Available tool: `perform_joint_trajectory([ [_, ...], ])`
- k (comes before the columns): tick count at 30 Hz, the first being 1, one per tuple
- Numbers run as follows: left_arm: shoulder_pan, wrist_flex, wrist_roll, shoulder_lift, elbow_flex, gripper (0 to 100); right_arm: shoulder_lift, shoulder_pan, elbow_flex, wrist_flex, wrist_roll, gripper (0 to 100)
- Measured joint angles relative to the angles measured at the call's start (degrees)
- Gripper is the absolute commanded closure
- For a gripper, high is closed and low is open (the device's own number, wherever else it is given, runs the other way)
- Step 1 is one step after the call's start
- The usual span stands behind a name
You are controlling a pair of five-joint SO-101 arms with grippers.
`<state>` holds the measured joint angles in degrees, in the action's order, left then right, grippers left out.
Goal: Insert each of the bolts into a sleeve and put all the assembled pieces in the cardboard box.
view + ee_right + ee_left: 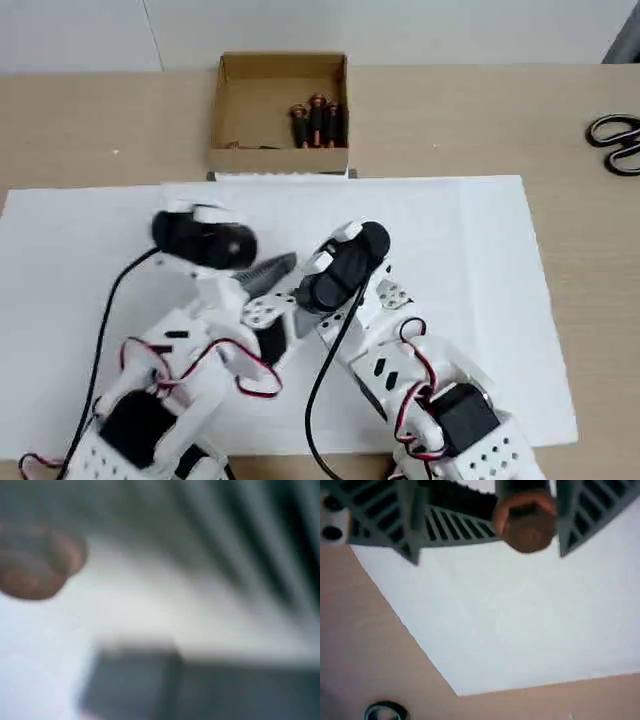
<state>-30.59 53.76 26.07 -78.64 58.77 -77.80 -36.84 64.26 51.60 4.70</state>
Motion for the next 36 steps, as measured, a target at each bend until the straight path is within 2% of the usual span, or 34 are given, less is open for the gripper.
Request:
perform_joint_trajectory([
  [1, 0.7, 0.0, -1.49, -1.23, 0.18, 99, 0.0, 0.0, 0.0, 0.0, 0.0, 99.5],
  [4, 2.46, 0.0, -4.48, -4.66, 2.55, 99, 0.0, 0.0, 0.0, 0.0, 0.0, 99.5],
  [13, 10.73, -1.05, -5.71, -18.11, 17.67, 100, 0.0, -0.09, 0.0, -0.18, 0.0, 99.5],
  [16, 15.74, -5.54, -7.91, -24.09, 25.76, 100, 0.0, 0.09, 0.0, -2.55, 0.0, 99.5],
  [20, 21.54, -16.44, -11.16, -24.53, 34.9, 100, 0.0, 2.81, 0.0, -7.65, 0.0, 99.5],
  [22, 23.03, -21.01, -11.52, -24.44, 37.27, 100, 0.0, 4.84, 0.53, -9.32, 0.0, 99.5],
  [25, 23.65, -23.21, -11.69, -24.53, 37.71, 100, 0.0, 7.38, 4.57, -12.92, 0.0, 99.5],
  [30, 24.53, -22.95, -11.69, -24.53, 37.89, 100, -4.04, 10.9, 12.75, -20.57, 0.0, 99.5],
  [36, 24.7, -12.04, -11.69, -24.53, 37.89, 100, -6.86, 16.79, 18.64, -25.93, 0.0, 99.5],
])
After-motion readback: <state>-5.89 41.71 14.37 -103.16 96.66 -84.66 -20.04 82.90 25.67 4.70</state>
